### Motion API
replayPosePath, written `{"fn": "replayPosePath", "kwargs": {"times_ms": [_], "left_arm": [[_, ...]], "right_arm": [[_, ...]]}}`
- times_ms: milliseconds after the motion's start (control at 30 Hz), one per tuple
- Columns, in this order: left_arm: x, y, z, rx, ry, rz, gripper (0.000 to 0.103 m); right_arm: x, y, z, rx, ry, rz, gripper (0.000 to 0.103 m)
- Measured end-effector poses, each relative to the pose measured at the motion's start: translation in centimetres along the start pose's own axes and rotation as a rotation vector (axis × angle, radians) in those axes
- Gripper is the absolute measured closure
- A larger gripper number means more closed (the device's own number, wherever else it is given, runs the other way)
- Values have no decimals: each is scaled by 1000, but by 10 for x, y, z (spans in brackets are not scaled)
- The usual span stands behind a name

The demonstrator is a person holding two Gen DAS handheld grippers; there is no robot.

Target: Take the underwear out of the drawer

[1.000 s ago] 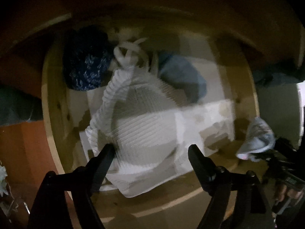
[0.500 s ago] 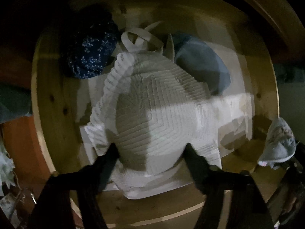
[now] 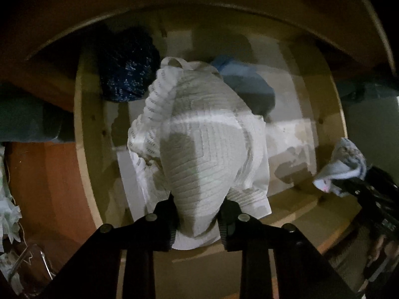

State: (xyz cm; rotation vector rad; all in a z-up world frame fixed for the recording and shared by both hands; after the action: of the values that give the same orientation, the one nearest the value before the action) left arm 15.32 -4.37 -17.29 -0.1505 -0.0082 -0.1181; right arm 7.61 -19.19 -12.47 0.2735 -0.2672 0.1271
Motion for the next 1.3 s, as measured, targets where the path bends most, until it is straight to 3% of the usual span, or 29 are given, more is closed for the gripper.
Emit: {"fn": "replayPosePath", "kwargs": {"times_ms": [900,1300], "left_arm": [[-55,-33,148,-114,-220,-135,76],[-71,-54,243,-192,-382,-174,76]], "right_arm": [[1,3,3,-25,-5,4,66],[1,2,3,-32,-1,4,66]]}}
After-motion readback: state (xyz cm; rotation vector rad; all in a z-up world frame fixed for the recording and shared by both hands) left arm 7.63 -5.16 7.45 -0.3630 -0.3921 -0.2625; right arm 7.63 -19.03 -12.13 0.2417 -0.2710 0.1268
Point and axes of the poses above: each gripper's, at about its wrist camera, not at the fingertips, and z roughly against the way its jaws point, y to its left, x to its top, the point moved 7 cm from there along -z, roughly the way its jaws point, and after that the axes turned 15 degrees about z, right-handed, at the moved point
